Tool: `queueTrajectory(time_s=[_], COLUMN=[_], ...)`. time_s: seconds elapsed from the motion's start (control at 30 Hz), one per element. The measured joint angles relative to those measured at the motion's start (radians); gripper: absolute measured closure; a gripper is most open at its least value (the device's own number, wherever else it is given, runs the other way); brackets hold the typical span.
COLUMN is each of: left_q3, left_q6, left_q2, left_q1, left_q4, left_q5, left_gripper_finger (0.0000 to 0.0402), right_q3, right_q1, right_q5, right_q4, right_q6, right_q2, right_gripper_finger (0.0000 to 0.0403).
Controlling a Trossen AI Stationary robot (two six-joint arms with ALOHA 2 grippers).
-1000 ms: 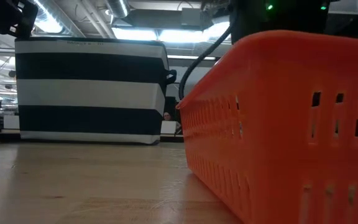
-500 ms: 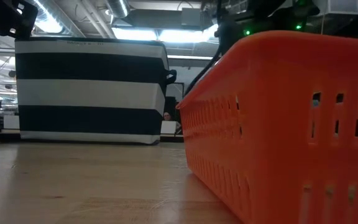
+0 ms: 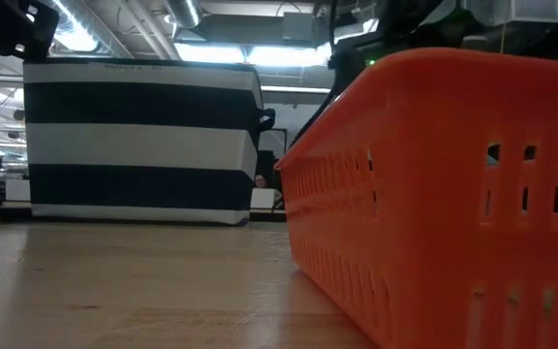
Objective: Pick & Place Medicine items
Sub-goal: Put the patient gown into the blue bin
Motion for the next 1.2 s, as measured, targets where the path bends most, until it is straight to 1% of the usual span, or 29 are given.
queueTrajectory(time_s=[0.17, 0.27, 0.4, 0.5, 0.57, 0.73, 0.83, 0.9, 1.0, 1.13, 1.2], left_q3=[0.000, 0.000, 0.000, 0.000, 0.000, 0.000, 0.000, 0.000, 0.000, 0.000, 0.000], left_q6=[0.000, 0.000, 0.000, 0.000, 0.000, -0.011, -0.029, -0.040, -0.042, -0.042, -0.042], left_q2=[0.000, 0.000, 0.000, 0.000, 0.000, 0.000, 0.000, 0.000, 0.000, 0.000, 0.000], left_q1=[0.000, 0.000, 0.000, 0.000, 0.000, 0.000, 0.000, 0.000, 0.000, 0.000, 0.000], left_q4=[0.000, 0.000, 0.000, -0.001, -0.003, -0.016, -0.037, -0.038, -0.040, -0.037, -0.037], left_q5=[0.000, 0.000, 0.000, 0.000, 0.000, 0.000, 0.001, 0.000, 0.000, 0.000, 0.000], left_gripper_finger=[0.0201, 0.0201, 0.0201, 0.0201, 0.0201, 0.0201, 0.0201, 0.0201, 0.0201, 0.0201, 0.0201], right_q3=[0.000, 0.000, 0.000, 0.000, 0.000, -0.023, -0.077, -0.117, -0.153, -0.154, -0.153], right_q1=[-0.040, -0.073, -0.129, -0.174, -0.209, -0.311, -0.353, -0.374, -0.387, -0.393, -0.396], right_q5=[0.014, 0.021, 0.015, -0.019, -0.055, -0.253, -0.354, -0.378, -0.385, -0.420, -0.454], right_q4=[0.004, 0.023, 0.105, 0.191, 0.234, 0.303, 0.370, 0.416, 0.462, 0.473, 0.479], right_q6=[-0.015, -0.053, -0.136, -0.220, -0.267, -0.309, -0.320, -0.336, -0.343, -0.342, -0.341], right_q2=[-0.008, -0.008, -0.008, -0.008, -0.008, -0.008, -0.008, -0.016, -0.024, -0.024, -0.024], right_gripper_finger=[0.0161, 0.0143, 0.0127, 0.0121, 0.0119, 0.0118, 0.0118, 0.0118, 0.0118, 0.0121, 0.0131])
